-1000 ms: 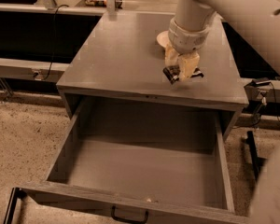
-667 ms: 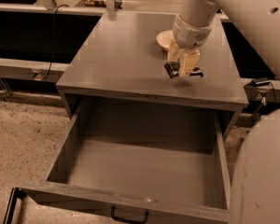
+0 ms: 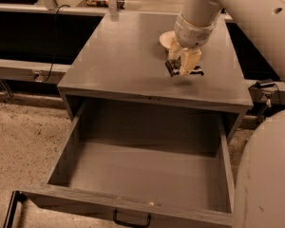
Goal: Pick rxbar chocolate from top drawer and place on counter
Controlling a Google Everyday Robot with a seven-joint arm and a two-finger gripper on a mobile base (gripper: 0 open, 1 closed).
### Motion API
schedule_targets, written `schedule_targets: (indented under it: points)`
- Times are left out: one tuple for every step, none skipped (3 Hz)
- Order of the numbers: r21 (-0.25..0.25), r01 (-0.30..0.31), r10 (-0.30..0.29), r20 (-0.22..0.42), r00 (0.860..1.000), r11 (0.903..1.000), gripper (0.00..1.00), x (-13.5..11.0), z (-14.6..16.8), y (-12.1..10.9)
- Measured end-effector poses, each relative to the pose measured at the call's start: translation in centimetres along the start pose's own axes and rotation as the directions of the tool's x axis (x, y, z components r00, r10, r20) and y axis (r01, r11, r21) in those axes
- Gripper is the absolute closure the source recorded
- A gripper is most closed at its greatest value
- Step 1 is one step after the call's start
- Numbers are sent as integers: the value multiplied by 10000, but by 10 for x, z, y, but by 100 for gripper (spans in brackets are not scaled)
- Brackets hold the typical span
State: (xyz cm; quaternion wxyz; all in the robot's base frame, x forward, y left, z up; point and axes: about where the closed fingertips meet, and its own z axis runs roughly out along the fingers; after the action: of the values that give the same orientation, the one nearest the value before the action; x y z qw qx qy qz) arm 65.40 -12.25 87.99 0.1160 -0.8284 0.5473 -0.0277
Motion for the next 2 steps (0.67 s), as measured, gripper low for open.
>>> schedule_targets:
  points:
    - [80, 9, -9, 9, 10000, 10000, 13, 0, 2, -3]
    - [208, 99, -94, -216, 9997, 9997, 0, -7, -11, -6]
